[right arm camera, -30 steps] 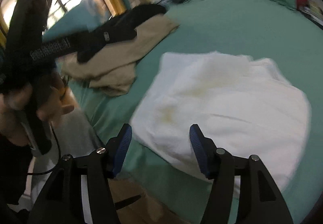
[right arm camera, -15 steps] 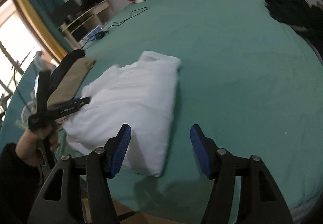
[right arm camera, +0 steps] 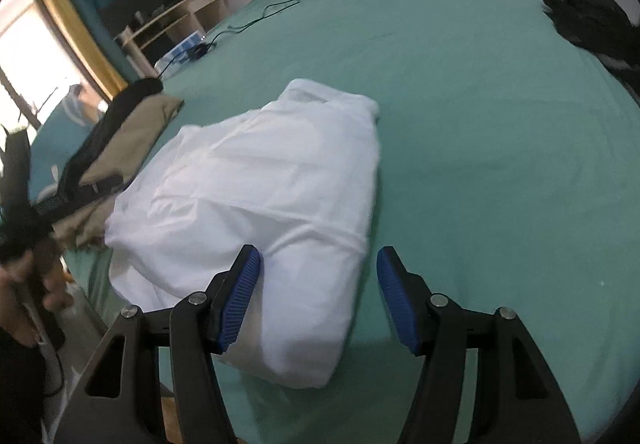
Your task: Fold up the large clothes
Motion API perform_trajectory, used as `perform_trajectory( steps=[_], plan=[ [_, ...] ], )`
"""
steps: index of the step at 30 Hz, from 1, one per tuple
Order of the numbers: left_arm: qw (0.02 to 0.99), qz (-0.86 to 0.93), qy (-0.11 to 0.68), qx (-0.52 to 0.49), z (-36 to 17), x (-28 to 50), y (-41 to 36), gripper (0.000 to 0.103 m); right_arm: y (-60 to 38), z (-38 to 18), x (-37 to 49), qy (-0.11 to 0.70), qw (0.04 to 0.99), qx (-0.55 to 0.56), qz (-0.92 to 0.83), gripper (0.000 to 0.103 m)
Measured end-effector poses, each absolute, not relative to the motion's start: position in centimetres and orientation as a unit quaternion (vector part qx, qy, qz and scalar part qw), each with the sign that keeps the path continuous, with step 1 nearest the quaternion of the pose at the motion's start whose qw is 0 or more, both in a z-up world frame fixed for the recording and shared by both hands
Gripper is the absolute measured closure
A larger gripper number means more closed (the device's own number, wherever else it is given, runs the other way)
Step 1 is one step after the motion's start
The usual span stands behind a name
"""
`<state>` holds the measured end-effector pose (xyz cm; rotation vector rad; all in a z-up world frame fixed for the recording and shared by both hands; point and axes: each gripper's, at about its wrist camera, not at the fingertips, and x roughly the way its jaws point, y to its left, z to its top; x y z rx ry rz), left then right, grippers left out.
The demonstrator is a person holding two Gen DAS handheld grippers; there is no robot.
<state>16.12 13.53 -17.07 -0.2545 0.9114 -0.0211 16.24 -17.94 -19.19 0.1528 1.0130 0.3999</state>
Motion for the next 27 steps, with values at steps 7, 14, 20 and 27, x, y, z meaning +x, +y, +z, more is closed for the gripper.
perform_trajectory(
  steps=[7,14,20,27],
  plan=[
    [0.832,-0.091,0.535,-0.119,-22.2,18.2,9.4,0.052,-18.9,-18.1,15.6,0.469,0.861,0.078,0.182,0.041],
    [0.867,-0.071,0.481,-0.112,-19.5,15.1,10.2,0.097,-21.9,-16.8,16.0,0.447,0.874,0.124,0.143,0.041],
    [0.883,-0.019,0.457,-0.104,-17.5,12.8,13.1,0.097,-19.5,-18.5,18.0,0.456,0.867,0.115,0.164,0.041],
    [0.856,0.018,0.504,-0.115,-21.7,13.2,15.4,0.097,-14.9,-21.4,19.1,0.474,0.863,0.028,0.175,0.033]
  ],
)
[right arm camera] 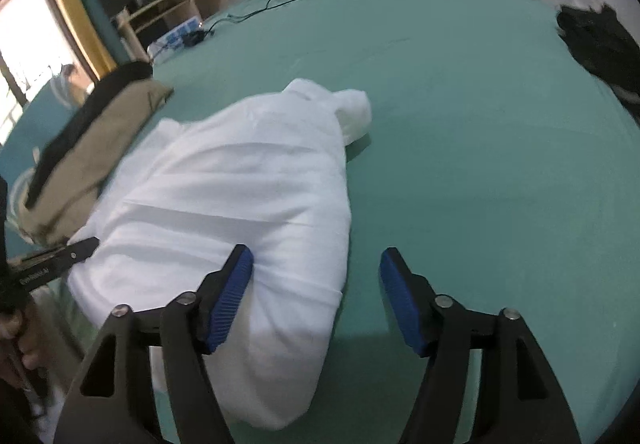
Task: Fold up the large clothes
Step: 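Tuck and smooth the bundle edges with both tools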
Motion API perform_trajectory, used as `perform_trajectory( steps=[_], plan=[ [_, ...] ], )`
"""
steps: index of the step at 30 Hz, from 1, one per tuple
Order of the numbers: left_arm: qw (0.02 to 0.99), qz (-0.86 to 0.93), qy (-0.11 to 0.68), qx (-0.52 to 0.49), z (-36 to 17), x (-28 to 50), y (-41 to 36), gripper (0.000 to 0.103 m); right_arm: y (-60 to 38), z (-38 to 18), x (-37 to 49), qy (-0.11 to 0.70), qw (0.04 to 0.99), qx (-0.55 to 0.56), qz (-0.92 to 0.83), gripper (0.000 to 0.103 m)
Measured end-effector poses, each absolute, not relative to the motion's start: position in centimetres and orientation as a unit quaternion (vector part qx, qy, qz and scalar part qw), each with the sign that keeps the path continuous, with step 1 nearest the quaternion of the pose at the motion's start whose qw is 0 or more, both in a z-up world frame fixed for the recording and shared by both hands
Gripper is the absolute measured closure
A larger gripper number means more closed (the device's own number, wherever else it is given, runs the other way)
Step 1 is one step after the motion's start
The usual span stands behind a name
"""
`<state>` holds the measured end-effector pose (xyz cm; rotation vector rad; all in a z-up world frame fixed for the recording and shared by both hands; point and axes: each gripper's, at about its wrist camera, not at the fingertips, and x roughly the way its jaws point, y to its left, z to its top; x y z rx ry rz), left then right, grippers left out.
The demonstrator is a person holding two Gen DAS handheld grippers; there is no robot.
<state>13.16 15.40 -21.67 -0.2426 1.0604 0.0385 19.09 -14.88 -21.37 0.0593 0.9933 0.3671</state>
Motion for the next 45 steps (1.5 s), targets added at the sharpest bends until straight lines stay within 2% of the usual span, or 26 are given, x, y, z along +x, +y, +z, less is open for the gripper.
perform_trajectory(
  steps=[4,5,6,8,10,12,16,20,22,23,32,37,40,45],
  plan=[
    [0.852,0.013,0.511,-0.115,-20.9,13.9,15.1,0.092,-15.4,-21.5,19.4,0.481,0.859,0.038,0.170,0.028],
    [0.852,0.010,0.510,-0.117,-20.6,14.0,15.0,0.082,-15.6,-21.2,19.4,0.482,0.859,0.042,0.169,0.028],
    [0.854,0.008,0.508,-0.118,-20.3,14.1,15.0,0.067,-16.0,-20.7,19.4,0.481,0.859,0.048,0.168,0.028],
    [0.862,0.009,0.491,-0.123,-19.1,13.7,15.0,0.053,-16.8,-19.5,19.1,0.466,0.866,0.068,0.170,0.028],
    [0.873,0.007,0.470,-0.128,-17.8,13.9,14.7,0.052,-17.7,-18.1,19.0,0.444,0.876,0.086,0.167,0.026],
    [0.881,-0.006,0.455,-0.132,-16.8,14.4,14.1,0.045,-18.3,-17.3,19.6,0.429,0.885,0.091,0.157,0.026],
    [0.881,-0.049,0.453,-0.127,-16.4,16.1,11.4,0.044,-17.9,-18.4,21.6,0.447,0.880,0.081,0.139,0.026],
    [0.859,-0.065,0.495,-0.111,-19.3,18.3,9.2,0.044,-16.5,-21.3,22.9,0.489,0.861,0.053,0.131,0.026],
    [0.855,-0.061,0.501,-0.120,-20.5,18.5,9.4,0.038,-16.1,-22.0,22.9,0.485,0.863,0.044,0.131,0.026],
    [0.854,-0.058,0.500,-0.129,-20.8,18.4,9.8,0.034,-16.1,-22.0,22.8,0.482,0.865,0.041,0.133,0.026],
    [0.881,-0.001,0.450,-0.145,-16.6,16.6,15.4,0.033,-18.5,-19.3,21.4,0.461,0.873,0.077,0.139,0.026],
    [0.870,0.034,0.469,-0.150,-18.7,16.7,18.5,0.033,-19.3,-18.9,19.2,0.461,0.870,0.076,0.157,0.026],
    [0.852,0.023,0.485,-0.194,-20.9,17.0,19.6,0.033,-19.9,-19.2,18.3,0.465,0.866,0.085,0.161,0.026],
    [0.851,-0.004,0.473,-0.228,-22.0,17.6,19.5,0.025,-20.2,-20.0,18.7,0.474,0.860,0.107,0.156,0.026]
  ],
)
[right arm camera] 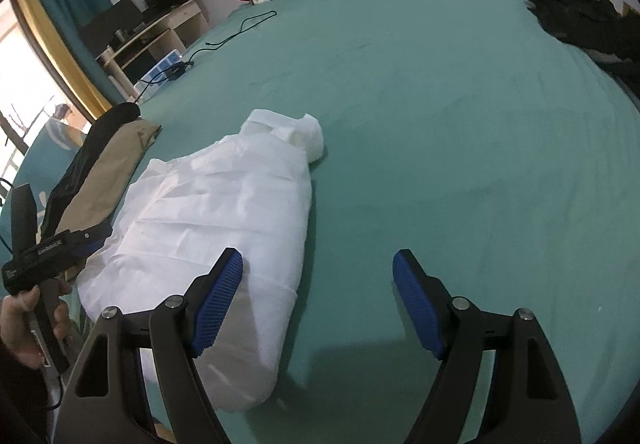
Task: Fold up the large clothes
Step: 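Tuck and smooth the bundle edges with both tools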
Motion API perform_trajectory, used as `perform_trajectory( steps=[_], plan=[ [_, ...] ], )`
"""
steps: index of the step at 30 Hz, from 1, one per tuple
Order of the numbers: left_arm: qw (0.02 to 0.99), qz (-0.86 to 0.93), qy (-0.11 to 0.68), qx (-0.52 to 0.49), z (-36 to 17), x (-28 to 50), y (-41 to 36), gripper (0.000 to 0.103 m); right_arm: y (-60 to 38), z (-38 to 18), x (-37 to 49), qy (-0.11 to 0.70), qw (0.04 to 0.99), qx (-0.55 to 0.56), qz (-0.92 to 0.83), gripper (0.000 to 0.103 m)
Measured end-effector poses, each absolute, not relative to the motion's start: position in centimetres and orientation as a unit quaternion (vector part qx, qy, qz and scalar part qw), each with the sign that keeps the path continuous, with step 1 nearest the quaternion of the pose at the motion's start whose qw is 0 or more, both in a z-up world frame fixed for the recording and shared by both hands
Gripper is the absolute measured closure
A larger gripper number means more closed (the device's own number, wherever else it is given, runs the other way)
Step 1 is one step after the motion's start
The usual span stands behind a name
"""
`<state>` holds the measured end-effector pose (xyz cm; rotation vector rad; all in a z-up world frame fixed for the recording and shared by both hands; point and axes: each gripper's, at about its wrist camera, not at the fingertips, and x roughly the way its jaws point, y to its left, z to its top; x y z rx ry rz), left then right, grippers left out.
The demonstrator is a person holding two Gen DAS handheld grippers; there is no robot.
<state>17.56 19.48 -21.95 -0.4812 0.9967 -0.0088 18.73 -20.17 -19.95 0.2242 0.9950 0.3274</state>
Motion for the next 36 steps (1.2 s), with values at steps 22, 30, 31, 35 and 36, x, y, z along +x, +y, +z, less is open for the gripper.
perform_trajectory(
  steps=[22,30,31,35,36],
  plan=[
    [0.836,-0.160,0.482,-0.207,-22.9,18.1,12.2,0.024,-20.4,-20.5,19.0,0.471,0.857,0.121,0.168,0.026],
    [0.824,-0.176,0.482,-0.239,-23.6,18.6,12.8,0.024,-18.3,-21.0,19.6,0.477,0.848,0.119,0.199,0.026],
    [0.819,-0.190,0.480,-0.250,-23.5,18.5,13.3,0.024,-18.0,-21.7,19.7,0.484,0.844,0.121,0.197,0.026],
    [0.817,-0.225,0.453,-0.279,-22.4,18.0,13.7,0.024,-17.3,-22.6,19.6,0.486,0.844,0.121,0.193,0.025],
    [0.815,-0.230,0.456,-0.272,-22.5,18.1,13.3,0.024,-17.1,-22.7,19.7,0.484,0.846,0.116,0.193,0.025]
  ],
)
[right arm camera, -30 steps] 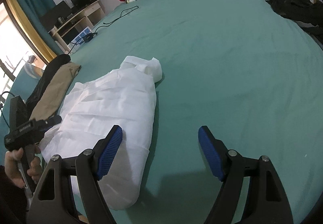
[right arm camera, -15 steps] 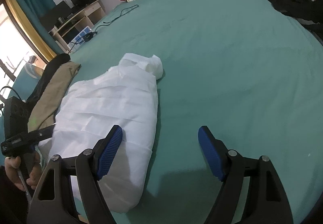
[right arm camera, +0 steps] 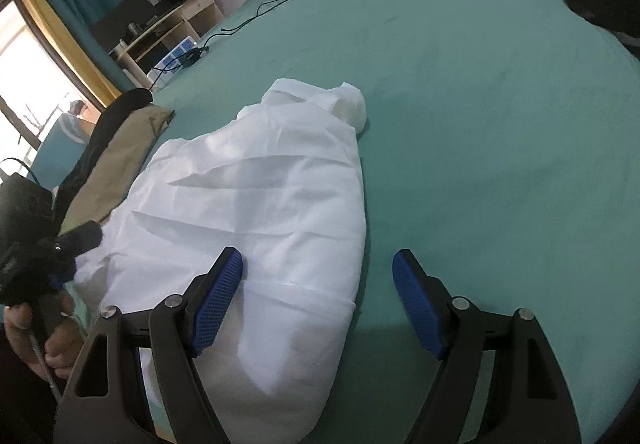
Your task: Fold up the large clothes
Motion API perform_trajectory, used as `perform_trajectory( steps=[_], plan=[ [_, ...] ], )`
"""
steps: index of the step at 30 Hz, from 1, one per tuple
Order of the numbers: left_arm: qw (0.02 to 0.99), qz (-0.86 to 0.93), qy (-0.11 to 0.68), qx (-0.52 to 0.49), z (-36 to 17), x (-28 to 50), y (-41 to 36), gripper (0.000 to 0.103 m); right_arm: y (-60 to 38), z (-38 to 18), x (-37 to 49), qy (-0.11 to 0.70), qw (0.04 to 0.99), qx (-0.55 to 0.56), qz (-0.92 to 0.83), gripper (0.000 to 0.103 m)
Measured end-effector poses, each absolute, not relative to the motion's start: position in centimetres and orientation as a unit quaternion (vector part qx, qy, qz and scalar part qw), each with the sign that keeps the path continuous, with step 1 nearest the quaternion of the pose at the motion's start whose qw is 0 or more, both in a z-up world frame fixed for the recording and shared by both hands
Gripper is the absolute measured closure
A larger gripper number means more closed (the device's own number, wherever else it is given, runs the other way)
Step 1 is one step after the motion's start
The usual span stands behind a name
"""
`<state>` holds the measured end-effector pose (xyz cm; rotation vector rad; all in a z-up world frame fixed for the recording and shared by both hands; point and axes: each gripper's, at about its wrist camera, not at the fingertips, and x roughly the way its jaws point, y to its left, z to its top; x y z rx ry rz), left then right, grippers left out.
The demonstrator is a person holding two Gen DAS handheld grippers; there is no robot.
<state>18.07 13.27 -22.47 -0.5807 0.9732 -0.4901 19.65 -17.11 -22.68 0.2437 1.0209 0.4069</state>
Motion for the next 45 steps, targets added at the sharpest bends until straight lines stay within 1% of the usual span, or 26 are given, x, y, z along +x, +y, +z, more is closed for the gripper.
perform_trajectory(
  steps=[3,5,8,13,17,19,20,22,23,24,25,27,28,29,30,31,33,35,37,40,43,45],
  plan=[
    [0.812,-0.241,0.472,-0.246,-22.8,18.3,11.5,0.023,-16.9,-22.8,20.0,0.483,0.847,0.113,0.192,0.024],
    [0.814,-0.246,0.477,-0.221,-22.9,18.2,10.6,0.019,-16.8,-22.8,20.1,0.482,0.848,0.110,0.191,0.023],
    [0.824,-0.224,0.490,-0.176,-23.7,18.1,9.5,0.019,-16.6,-22.9,20.2,0.479,0.850,0.105,0.193,0.022],
    [0.842,-0.181,0.476,-0.178,-23.3,17.9,10.4,0.019,-16.7,-22.9,20.5,0.483,0.844,0.115,0.201,0.022],
    [0.869,-0.135,0.458,-0.131,-23.6,18.1,10.4,0.020,-15.7,-23.2,20.3,0.485,0.838,0.127,0.216,0.021],
    [0.868,-0.136,0.459,-0.131,-23.9,18.5,9.9,0.020,-14.6,-23.4,20.6,0.483,0.835,0.132,0.228,0.021],
    [0.868,-0.137,0.460,-0.127,-23.9,18.6,9.9,0.020,-14.1,-23.4,20.7,0.483,0.835,0.129,0.229,0.021],
    [0.869,-0.137,0.460,-0.122,-23.9,18.6,9.8,0.021,-13.3,-23.3,20.8,0.484,0.835,0.121,0.232,0.026],
    [0.867,-0.140,0.461,-0.129,-23.9,18.6,9.9,0.025,-13.2,-23.3,20.8,0.486,0.833,0.124,0.233,0.028],
    [0.864,-0.145,0.462,-0.137,-23.9,18.5,10.0,0.033,-13.2,-23.3,20.8,0.486,0.832,0.127,0.234,0.030],
    [0.860,-0.155,0.463,-0.146,-23.8,18.4,10.0,0.038,-13.2,-23.4,20.8,0.487,0.831,0.130,0.236,0.031],
    [0.855,-0.171,0.463,-0.160,-23.8,18.3,9.9,0.058,-13.4,-23.5,20.7,0.489,0.827,0.137,0.241,0.039],
    [0.853,-0.176,0.463,-0.163,-23.8,18.2,9.8,0.061,-13.5,-23.5,20.7,0.490,0.825,0.142,0.242,0.042],
    [0.853,-0.179,0.462,-0.164,-23.7,18.0,9.7,0.067,-13.6,-23.5,20.7,0.491,0.824,0.146,0.244,0.048],
    [0.854,-0.181,0.461,-0.162,-23.7,17.9,9.5,0.071,-13.6,-23.5,20.7,0.492,0.822,0.151,0.246,0.052],
    [0.856,-0.181,0.459,-0.156,-23.5,17.8,9.2,0.072,-13.8,-23.4,20.6,0.493,0.818,0.160,0.249,0.057],
    [0.861,-0.180,0.454,-0.146,-23.2,17.5,8.6,0.076,-13.9,-23.4,20.6,0.496,0.814,0.170,0.250,0.059],
    [0.864,-0.180,0.451,-0.134,-22.8,17.3,7.9,0.078,-14.1,-23.5,20.3,0.496,0.813,0.175,0.250,0.059],
    [0.866,-0.176,0.451,-0.124,-22.4,17.0,7.5,0.078,-14.5,-23.7,20.3,0.498,0.808,0.190,0.250,0.056],
    [0.862,-0.168,0.459,-0.134,-22.7,17.3,7.5,0.077,-14.7,-24.1,20.4,0.496,0.804,0.203,0.257,0.052],
    [0.851,-0.159,0.472,-0.166,-23.4,17.8,8.4,0.065,-14.3,-24.1,20.1,0.487,0.811,0.195,0.258,0.051],
    [0.846,-0.163,0.473,-0.184,-23.7,17.9,8.8,0.062,-14.5,-24.3,20.0,0.481,0.812,0.202,0.262,0.052]
  ],
)
